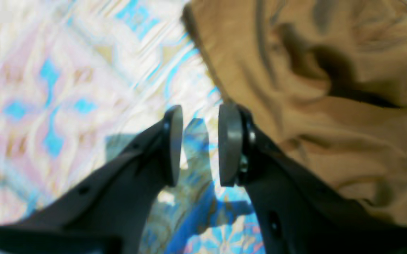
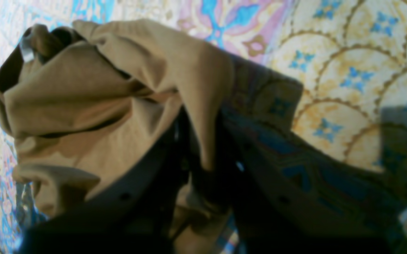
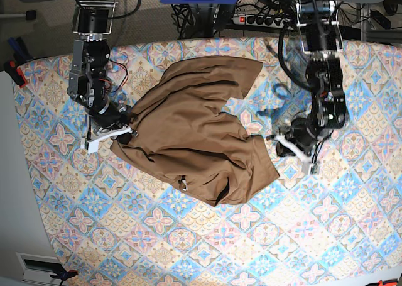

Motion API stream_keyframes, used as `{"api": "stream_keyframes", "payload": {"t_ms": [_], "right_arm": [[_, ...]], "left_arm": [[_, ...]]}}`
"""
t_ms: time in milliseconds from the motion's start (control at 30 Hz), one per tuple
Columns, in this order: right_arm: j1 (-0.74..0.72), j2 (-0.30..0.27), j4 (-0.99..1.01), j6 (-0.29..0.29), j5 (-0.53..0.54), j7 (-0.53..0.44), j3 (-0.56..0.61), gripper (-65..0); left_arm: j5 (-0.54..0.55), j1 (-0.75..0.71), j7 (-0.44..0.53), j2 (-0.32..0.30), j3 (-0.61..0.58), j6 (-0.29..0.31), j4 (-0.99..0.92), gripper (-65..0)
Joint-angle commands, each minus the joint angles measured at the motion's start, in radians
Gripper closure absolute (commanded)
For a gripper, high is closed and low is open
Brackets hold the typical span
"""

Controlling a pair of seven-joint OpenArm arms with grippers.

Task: Layout the t-shirt on the table in an organized manner, then fold the t-shirt properly
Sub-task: 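Reach the left gripper into the shirt's folded middle and grasp cloth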

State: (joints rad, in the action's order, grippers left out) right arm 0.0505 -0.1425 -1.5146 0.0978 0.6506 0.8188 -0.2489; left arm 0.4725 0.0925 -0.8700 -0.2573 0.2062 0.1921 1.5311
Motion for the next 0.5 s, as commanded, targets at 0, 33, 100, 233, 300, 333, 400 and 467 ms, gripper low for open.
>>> {"api": "stream_keyframes", "payload": {"t_ms": [0, 33, 100, 233, 300, 333, 400, 467], "right_arm": [[-0.014, -0.009, -0.017, -0.010, 0.008, -0.016, -0.002, 0.0], [-0.014, -0.009, -0.017, -0.010, 0.008, -0.016, -0.002, 0.0], [-0.014, -0.009, -0.017, -0.010, 0.008, -0.016, 0.016, 0.0], [-0.014, -0.038, -0.020, -0.010, 0.013, -0.016, 0.072, 0.0], [-0.014, -0.038, -0.028, -0.010, 0.013, -0.016, 0.092, -4.0], [-0.014, -0.038, -0.030, -0.010, 0.013, -0.016, 0.099, -7.7], [-0.014, -0.038, -0.047, -0.010, 0.013, -0.016, 0.102, -14.3], [-0.014, -0.038, -0.070, -0.010, 0.013, -0.016, 0.101, -19.1]], "left_arm": [[0.012, 0.045, -0.005, -0.004, 0.003, 0.019, -0.028, -17.6], [0.012, 0.071, -0.016, -0.004, 0.005, 0.034, -0.071, -17.6], [0.013, 0.112, -0.025, -0.004, 0.008, 0.059, -0.172, -17.4], [0.009, 0.143, -0.027, -0.004, 0.003, 0.097, -0.235, -17.2], [0.009, 0.143, -0.028, -0.003, 0.003, 0.097, -0.237, -17.4], [0.009, 0.145, -0.028, -0.003, 0.003, 0.097, -0.238, -17.3], [0.010, 0.148, -0.028, -0.001, 0.002, 0.103, -0.238, -17.1], [0.012, 0.151, -0.028, -0.001, -0.041, 0.126, -0.238, -16.9]]}}
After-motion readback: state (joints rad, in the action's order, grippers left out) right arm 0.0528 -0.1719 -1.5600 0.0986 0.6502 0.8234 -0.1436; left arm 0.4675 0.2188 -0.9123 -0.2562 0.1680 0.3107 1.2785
